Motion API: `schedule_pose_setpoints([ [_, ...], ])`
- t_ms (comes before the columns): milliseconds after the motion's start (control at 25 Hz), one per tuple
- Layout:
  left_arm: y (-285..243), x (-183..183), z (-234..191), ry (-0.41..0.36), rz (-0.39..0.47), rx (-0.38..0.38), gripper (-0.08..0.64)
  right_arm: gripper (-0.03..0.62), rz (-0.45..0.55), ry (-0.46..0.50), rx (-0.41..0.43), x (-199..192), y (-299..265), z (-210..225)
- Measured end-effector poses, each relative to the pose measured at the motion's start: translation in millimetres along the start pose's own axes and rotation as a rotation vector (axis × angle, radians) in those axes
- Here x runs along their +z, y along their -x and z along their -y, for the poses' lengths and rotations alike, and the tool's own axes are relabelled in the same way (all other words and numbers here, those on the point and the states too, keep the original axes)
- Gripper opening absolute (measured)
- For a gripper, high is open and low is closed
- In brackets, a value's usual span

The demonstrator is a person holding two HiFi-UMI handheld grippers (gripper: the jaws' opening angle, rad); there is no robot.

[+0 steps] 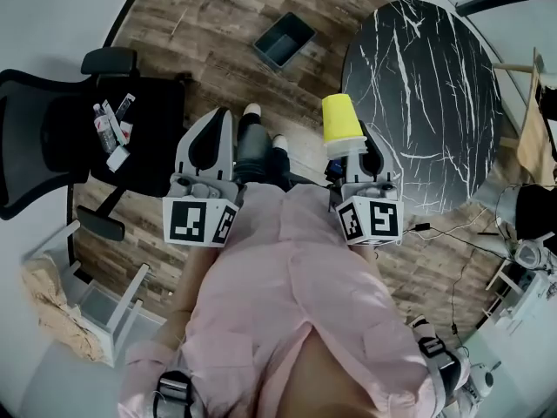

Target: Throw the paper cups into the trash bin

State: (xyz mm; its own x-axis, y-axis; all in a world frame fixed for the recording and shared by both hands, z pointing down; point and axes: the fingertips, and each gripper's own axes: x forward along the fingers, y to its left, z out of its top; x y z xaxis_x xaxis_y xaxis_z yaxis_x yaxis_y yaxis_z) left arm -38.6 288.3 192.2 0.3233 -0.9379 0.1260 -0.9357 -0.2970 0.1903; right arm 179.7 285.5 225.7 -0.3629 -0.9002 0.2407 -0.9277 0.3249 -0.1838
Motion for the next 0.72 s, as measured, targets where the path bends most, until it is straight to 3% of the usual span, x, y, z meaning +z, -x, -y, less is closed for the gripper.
schedule_pose_setpoints([
  [720, -111, 40, -90, 0.006, -0.033, -0.123, 0.015, 0.038, 0.002, -0.035, -0.135, 36, -114, -19],
])
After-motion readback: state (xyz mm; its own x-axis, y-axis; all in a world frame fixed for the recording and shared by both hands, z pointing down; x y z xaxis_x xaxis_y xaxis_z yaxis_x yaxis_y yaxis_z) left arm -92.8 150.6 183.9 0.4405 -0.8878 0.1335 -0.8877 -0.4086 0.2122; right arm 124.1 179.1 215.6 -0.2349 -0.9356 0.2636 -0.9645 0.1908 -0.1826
